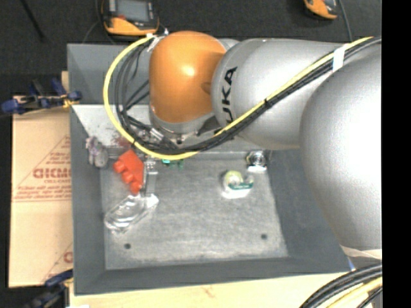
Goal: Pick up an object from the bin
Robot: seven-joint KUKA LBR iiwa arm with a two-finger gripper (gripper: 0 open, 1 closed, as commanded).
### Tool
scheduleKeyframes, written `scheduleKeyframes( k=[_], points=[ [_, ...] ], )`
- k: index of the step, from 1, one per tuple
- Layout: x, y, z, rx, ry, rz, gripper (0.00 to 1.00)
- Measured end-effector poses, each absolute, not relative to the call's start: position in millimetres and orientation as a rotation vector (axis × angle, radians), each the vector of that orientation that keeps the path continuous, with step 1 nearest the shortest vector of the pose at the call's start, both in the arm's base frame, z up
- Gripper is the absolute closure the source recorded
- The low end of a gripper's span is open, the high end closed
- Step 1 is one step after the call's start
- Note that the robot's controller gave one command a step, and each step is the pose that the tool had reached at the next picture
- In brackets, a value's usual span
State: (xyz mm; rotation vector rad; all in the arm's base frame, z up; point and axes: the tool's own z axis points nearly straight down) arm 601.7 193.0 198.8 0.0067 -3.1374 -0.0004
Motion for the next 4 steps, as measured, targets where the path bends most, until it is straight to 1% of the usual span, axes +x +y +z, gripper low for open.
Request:
scheduleKeyframes(
  k=[1,2,3,4],
  points=[
    [551.2,180,80,0.205,-3.132,0.001,0.0],
    [553.7,181,84,0.196,-3.137,-0.002,1.0],
    [529.5,200,192,0.202,-3.141,-0.004,1.0],
    [530.9,199,267,0.179,-3.144,-0.003,1.0]
  ],
)
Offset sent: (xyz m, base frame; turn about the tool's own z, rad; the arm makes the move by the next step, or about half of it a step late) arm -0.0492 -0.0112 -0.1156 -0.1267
